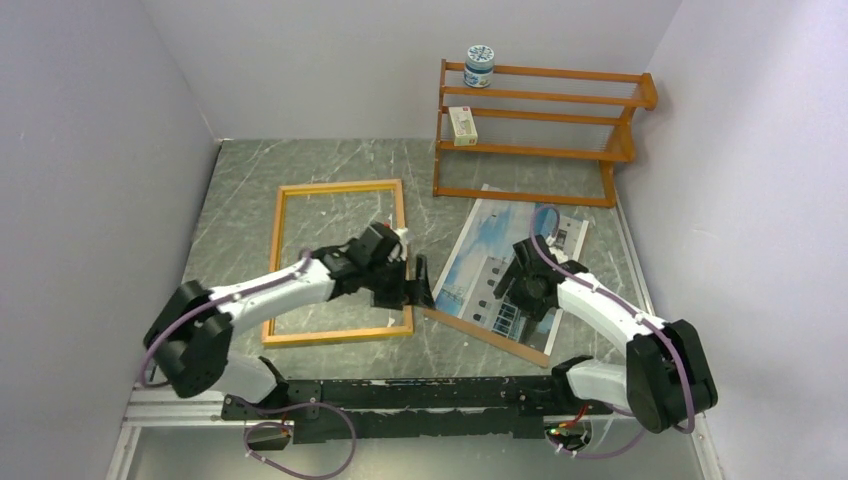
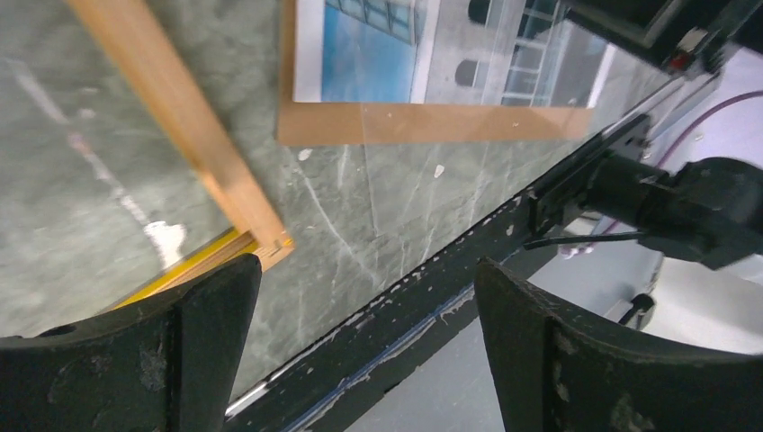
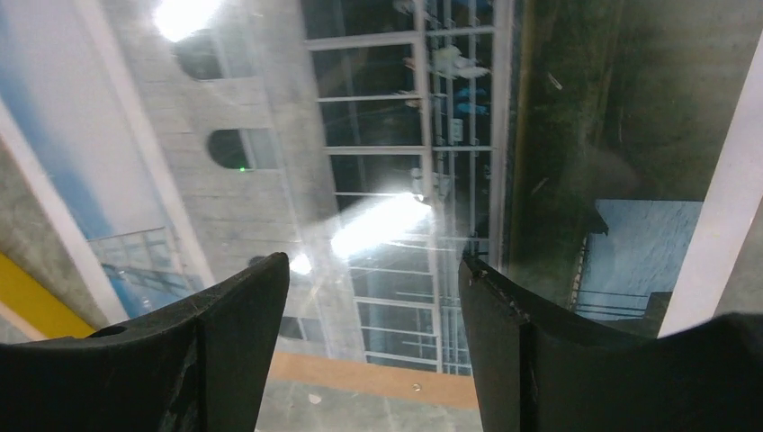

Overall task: Put the photo into the frame
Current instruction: Pick up the photo frame item at the center of the board.

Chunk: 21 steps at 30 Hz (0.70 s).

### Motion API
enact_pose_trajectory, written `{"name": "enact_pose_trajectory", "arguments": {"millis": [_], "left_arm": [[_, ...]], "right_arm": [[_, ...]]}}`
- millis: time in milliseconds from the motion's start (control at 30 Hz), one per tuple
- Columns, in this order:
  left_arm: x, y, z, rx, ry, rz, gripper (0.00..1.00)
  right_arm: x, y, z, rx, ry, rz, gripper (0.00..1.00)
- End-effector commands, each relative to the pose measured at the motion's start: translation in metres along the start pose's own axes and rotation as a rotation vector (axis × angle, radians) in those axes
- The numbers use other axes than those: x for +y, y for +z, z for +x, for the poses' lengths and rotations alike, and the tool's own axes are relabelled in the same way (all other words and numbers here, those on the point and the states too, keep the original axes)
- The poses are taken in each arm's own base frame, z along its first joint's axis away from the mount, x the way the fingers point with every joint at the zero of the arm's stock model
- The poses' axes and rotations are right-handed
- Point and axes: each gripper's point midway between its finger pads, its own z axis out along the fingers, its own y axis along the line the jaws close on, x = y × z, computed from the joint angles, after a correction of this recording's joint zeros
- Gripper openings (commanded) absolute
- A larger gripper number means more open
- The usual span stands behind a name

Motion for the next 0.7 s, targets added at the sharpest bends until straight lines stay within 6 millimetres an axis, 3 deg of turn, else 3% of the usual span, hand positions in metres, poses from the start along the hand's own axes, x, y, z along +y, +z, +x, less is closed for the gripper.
{"name": "enact_pose_trajectory", "arguments": {"millis": [0, 267, 500, 667], "left_arm": [[-0.028, 0.041, 0.006, -0.03, -0.017, 0.015, 0.94], [-0.045, 0.098, 0.039, -0.022, -0.058, -0.036, 0.94], [-0.039, 0.117, 0.051, -0.032, -0.139, -0.082, 0.94], [-0.017, 0.116, 0.062, -0.013, -0.255, -0.188, 0.94]], "right_arm": [[0.003, 0.009, 0.006, 0.036, 0.101, -0.061, 0.73], [0.01, 0.016, 0.016, 0.123, 0.143, -0.138, 0.7], [-0.001, 0.024, 0.022, 0.142, 0.144, -0.115, 0.69], [-0.003, 0.03, 0.029, 0.185, 0.154, -0.119, 0.69]]}}
